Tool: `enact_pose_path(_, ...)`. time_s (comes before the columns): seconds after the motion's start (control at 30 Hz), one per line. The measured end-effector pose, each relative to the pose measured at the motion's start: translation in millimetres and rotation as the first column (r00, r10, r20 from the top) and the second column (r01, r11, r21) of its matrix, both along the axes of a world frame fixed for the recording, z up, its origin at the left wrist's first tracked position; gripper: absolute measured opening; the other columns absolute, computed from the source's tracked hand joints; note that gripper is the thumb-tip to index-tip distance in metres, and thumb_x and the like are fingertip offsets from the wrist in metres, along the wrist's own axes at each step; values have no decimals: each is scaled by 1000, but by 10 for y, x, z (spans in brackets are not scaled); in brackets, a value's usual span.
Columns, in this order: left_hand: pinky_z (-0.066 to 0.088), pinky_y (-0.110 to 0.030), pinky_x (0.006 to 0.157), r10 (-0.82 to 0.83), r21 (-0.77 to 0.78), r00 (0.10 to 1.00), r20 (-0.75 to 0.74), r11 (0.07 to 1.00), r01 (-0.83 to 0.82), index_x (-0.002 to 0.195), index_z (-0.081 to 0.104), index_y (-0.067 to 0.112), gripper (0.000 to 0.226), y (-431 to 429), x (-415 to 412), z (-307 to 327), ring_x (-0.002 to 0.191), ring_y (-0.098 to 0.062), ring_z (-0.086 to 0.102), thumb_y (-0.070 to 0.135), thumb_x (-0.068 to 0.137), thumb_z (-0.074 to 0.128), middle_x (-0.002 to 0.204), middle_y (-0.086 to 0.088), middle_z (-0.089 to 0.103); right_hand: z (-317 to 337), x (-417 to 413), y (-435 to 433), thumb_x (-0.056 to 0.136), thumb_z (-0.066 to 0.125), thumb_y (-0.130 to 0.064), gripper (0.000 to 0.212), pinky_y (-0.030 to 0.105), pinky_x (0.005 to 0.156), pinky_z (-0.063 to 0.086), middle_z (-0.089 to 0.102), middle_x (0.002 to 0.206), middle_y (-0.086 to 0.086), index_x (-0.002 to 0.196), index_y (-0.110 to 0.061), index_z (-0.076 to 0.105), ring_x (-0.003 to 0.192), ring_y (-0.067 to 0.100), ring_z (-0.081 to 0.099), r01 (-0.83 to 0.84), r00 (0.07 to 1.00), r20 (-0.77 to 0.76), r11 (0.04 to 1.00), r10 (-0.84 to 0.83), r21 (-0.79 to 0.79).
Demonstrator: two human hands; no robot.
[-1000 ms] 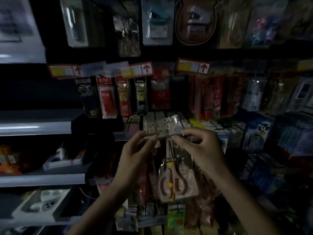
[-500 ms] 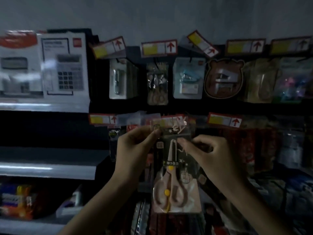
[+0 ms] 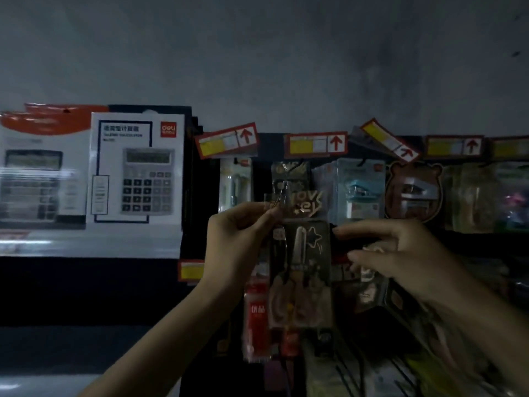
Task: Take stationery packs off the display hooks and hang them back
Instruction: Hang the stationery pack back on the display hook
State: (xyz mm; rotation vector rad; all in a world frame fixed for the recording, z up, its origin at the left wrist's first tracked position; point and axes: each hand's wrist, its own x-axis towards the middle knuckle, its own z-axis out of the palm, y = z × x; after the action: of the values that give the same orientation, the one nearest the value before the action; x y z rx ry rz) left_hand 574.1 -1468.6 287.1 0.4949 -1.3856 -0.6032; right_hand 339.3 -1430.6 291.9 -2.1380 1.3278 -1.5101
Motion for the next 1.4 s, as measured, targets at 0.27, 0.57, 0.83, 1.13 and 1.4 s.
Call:
enact_pose_path(0.27, 63, -36, 77, -50, 58, 999, -3, 997, 51, 97, 80, 12, 13, -176, -110, 255, 85, -22, 76, 22, 90, 75, 88, -5, 79, 211, 182, -244, 65, 83, -44, 26, 21, 79, 55, 80, 88, -6, 80, -23, 84, 91, 7, 75, -233, 951, 245, 960, 191, 156)
enact_pose_path(0.57, 58, -22, 63, 504, -343, 812, 294, 848, -403, 112, 68, 25, 18, -324, -269, 374, 79, -4, 70, 37, 99, 66, 97, 10, 74, 181, -12, -389, 86, 78, -22, 12, 27, 63, 56, 79, 91, 13, 83, -11, 81, 88, 33, 75, -218, 904, 394, 971, 164, 95)
enact_pose_path(0.83, 53, -41, 83, 996, -892, 39, 79, 89, -443, 136, 57, 13, 62, -597, -157, 713, 101, -29, 64, 29, 83, 84, 121, -11, 62, 291, -51, -437, 86, 78, -12, 9, 18, 52, 53, 77, 80, 14, 79, -6, 78, 64, 19, 72, -224, 882, 437, 973, 177, 59)
enact_pose_path(1.13, 43, -46, 98, 995, -907, -80, 55, 16, -422, 137, 58, 13, 71, -614, -208, 961, 118, -32, 57, 26, 74, 88, 138, -11, 58, 347, 26, -566, 88, 77, -14, 8, 30, 70, 54, 79, 84, 12, 87, -8, 80, 73, 22, 76, -184, 873, 465, 982, 145, 39)
enact_pose_path(1.4, 31, -39, 89, 1000, -899, -1, 21, 18, -437, 126, 68, 19, 44, -542, -152, 1161, 110, -28, 61, 16, 84, 79, 118, -3, 73, 396, 128, -638, 86, 79, -18, 6, 30, 70, 57, 80, 86, 6, 88, -13, 81, 81, 24, 77, -218, 834, 526, 975, 166, 37)
